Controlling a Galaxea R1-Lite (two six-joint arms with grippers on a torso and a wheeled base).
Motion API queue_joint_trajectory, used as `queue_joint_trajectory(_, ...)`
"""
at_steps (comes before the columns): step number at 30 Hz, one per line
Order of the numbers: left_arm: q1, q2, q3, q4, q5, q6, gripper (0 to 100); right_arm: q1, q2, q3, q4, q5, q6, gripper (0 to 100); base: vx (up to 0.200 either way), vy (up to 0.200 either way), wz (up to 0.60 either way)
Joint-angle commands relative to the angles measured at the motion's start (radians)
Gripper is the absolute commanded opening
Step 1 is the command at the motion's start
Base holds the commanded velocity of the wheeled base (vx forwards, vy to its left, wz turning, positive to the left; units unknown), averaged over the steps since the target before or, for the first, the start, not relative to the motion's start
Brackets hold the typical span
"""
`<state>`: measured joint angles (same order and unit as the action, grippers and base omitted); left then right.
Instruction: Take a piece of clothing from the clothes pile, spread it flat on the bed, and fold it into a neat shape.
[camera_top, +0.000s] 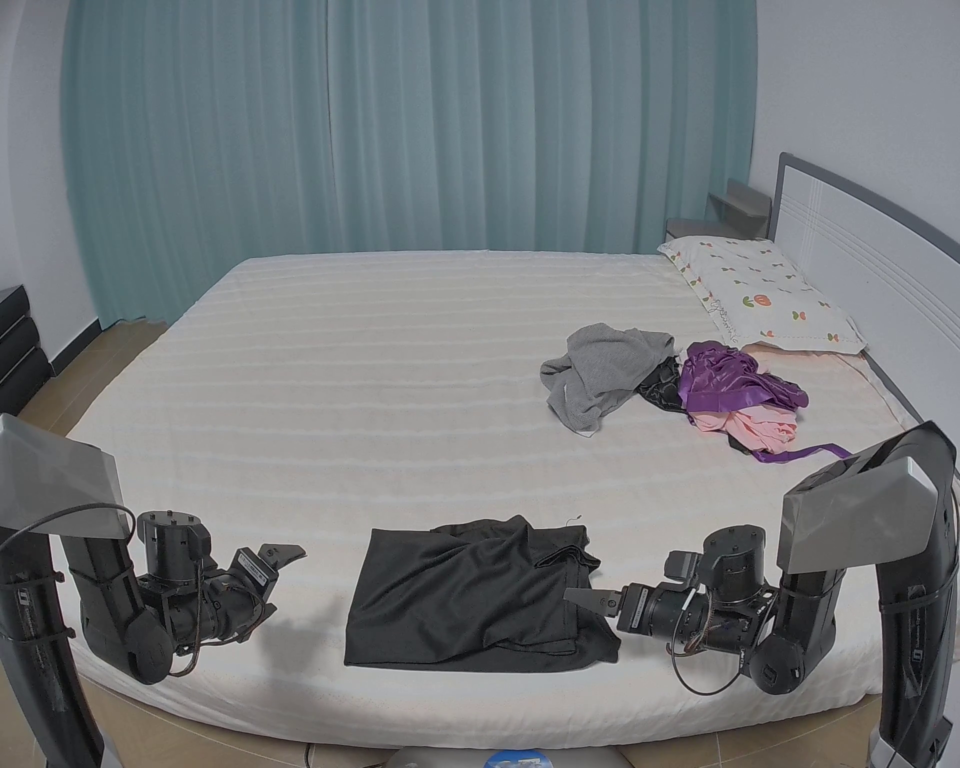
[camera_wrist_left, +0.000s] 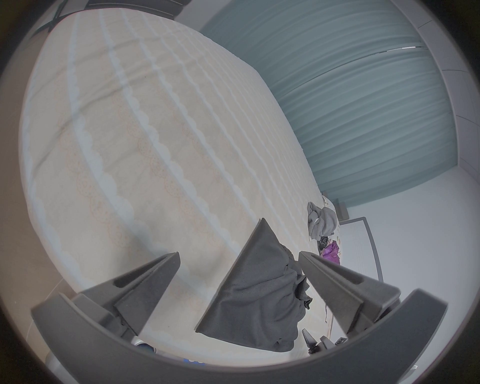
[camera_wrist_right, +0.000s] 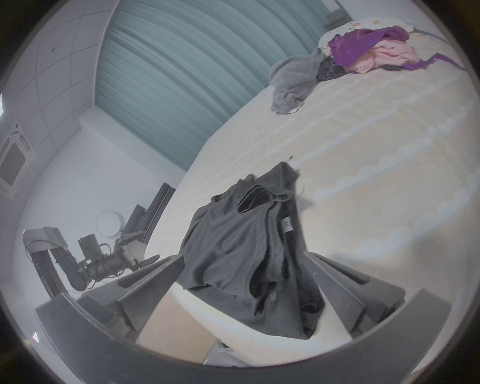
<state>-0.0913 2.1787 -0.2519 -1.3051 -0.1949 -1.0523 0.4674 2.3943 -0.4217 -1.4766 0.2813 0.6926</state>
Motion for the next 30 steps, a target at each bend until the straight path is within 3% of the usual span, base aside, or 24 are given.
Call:
queue_joint_trajectory(1,-0.001,0.009,0.0,0.0,0.0,0.002,100,0.003,0.006,-0.014,-0.002,0.035,-0.008,100,0.0,0.0,0.0)
queue_joint_trajectory(10,-0.002,0.01,-0.003,0.0,0.0,0.002,100,0.074,0.049,-0.132,0.09,0.049,-0.028,100,0.0,0.0,0.0)
queue_joint_trajectory(16,-0.002,0.01,-0.007,0.0,0.002,0.0,100,0.065,0.042,-0.129,0.102,0.041,-0.045,100,0.0,0.0,0.0)
queue_joint_trajectory(20,-0.001,0.013,-0.02,0.0,0.02,-0.011,100,0.063,0.039,-0.127,0.11,-0.005,-0.048,100,0.0,0.0,0.0)
queue_joint_trajectory(30,-0.002,0.016,-0.017,0.0,0.023,-0.015,100,0.073,0.042,-0.124,0.137,-0.027,-0.059,100,0.0,0.18,0.0)
